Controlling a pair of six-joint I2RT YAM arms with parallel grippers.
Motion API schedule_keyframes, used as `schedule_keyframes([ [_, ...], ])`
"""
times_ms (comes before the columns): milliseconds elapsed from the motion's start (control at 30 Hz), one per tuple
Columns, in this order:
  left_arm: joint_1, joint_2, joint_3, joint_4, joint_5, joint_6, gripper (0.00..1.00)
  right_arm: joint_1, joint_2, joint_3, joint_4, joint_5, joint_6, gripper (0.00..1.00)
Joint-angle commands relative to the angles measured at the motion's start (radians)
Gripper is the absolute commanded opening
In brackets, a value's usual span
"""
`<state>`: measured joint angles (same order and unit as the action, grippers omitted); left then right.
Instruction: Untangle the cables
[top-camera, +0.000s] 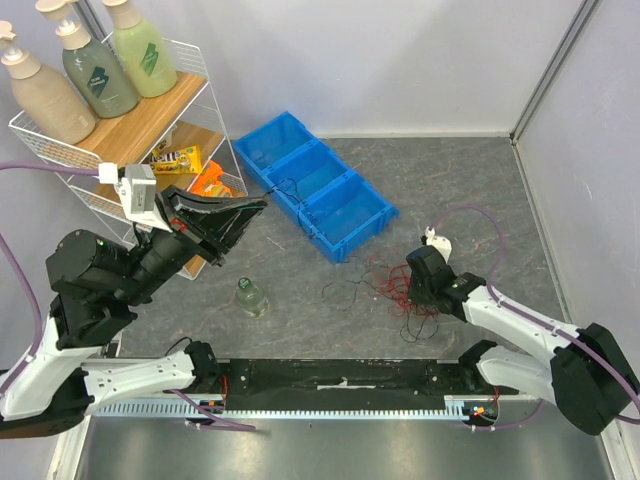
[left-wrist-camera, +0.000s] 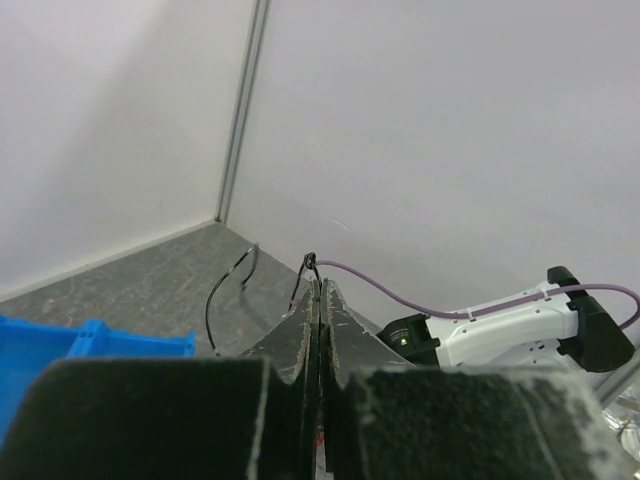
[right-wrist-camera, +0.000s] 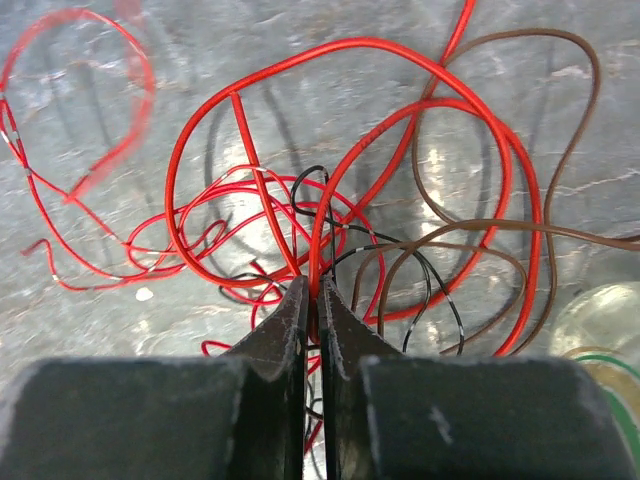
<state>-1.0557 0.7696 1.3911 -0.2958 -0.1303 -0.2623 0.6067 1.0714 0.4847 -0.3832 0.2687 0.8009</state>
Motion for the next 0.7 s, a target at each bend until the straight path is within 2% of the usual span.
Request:
schedule_keyframes([
  [0,-0.004,-0.021,0.055,-0.057,-0.075,0.089,0.02,-0.022,0.045,0.018,-0.042,0.096,0.020,0.10],
  [133,-0.003,-0.036,0.066,-0.074,-0.121,0.100,0.02,-0.018,0.079,0.066,-0.003,-0.025,-0.120,0.19],
  [300,-0.003,-0.023,0.054,-0.095,-0.155,0.083,0.02,-0.015,0.079,0.117,-0.005,-0.057,-0.192,0.23],
  [433,-0.001,-0.015,0.040,-0.091,-0.166,0.069,0.02,0.010,0.085,0.178,-0.025,-0.123,-0.255,0.44],
  [567,-0.001,0.017,0.028,-0.106,-0.167,0.041,0.02,0.079,-0.017,0.270,-0.057,-0.132,-0.301,0.64],
  [667,-0.003,0.049,0.025,-0.134,-0.204,0.003,0.02,0.125,-0.102,0.336,-0.049,-0.161,-0.348,0.75],
])
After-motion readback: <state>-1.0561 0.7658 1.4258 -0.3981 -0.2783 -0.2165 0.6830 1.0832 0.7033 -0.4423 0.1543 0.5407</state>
